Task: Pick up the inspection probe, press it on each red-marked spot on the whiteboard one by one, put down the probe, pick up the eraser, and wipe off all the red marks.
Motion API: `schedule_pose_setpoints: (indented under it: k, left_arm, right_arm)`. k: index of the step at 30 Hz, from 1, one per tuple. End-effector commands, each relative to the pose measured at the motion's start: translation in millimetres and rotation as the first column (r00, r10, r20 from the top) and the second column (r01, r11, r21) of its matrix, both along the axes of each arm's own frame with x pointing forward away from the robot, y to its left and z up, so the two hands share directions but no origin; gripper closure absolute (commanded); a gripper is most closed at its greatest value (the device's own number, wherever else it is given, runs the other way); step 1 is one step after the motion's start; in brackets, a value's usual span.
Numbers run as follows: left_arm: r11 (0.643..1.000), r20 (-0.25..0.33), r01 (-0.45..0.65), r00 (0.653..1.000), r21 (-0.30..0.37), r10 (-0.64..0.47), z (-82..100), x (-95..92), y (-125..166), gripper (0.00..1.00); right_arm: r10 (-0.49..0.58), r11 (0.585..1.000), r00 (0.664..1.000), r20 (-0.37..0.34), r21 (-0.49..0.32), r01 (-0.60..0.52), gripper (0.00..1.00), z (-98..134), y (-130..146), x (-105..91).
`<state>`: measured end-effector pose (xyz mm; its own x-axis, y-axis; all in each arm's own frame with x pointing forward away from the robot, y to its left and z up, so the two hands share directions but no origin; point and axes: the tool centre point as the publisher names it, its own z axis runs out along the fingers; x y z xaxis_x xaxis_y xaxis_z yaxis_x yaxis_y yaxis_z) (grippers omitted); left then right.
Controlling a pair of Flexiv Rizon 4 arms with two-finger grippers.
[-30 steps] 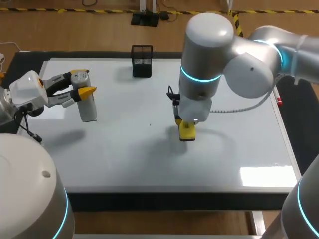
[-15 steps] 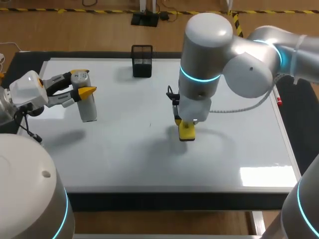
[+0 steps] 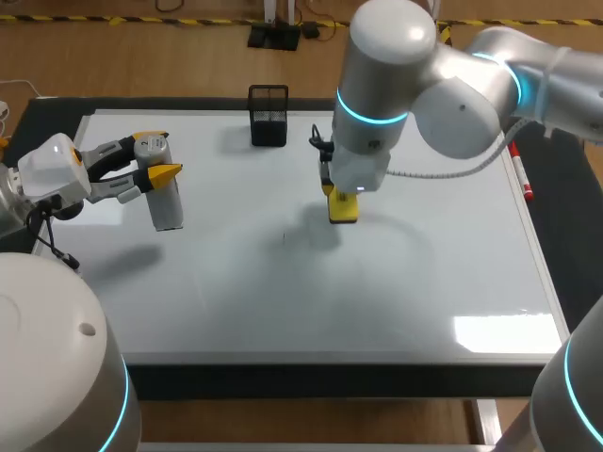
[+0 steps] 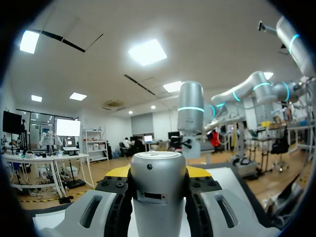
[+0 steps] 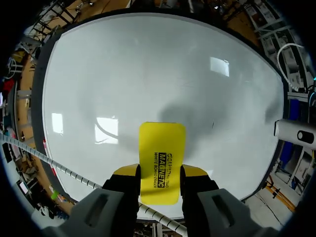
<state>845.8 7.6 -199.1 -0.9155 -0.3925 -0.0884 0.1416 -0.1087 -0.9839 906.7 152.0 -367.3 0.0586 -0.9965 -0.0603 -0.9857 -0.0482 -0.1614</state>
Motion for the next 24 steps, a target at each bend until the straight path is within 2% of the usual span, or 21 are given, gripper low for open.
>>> schedule_pose_setpoints:
  k: [1, 12, 24]
  left_arm:
    - [1.0, 0.001, -0.001, 1.0, 0.0, 0.001, 1.0, -0.4, -0.1, 1.0]
    - [1.0, 0.001, -0.001, 1.0, 0.0, 0.001, 1.0, -0.4, -0.1, 1.0]
    - [1.0, 0.001, -0.001, 1.0, 0.0, 0.001, 1.0, -0.4, -0.1, 1.0]
  right_arm:
    - [-0.002, 1.0, 1.0, -0.023, -0.025, 0.002, 1.0, -8.6, 11.8, 40.3]
    - [-0.022, 1.0, 0.999, -0.04, -0.021, 0.021, 1.0, -15.4, 15.8, 97.7]
    - [-0.044, 0.998, 0.997, -0.059, -0.039, 0.042, 1.0, -17.3, 9.8, 150.2]
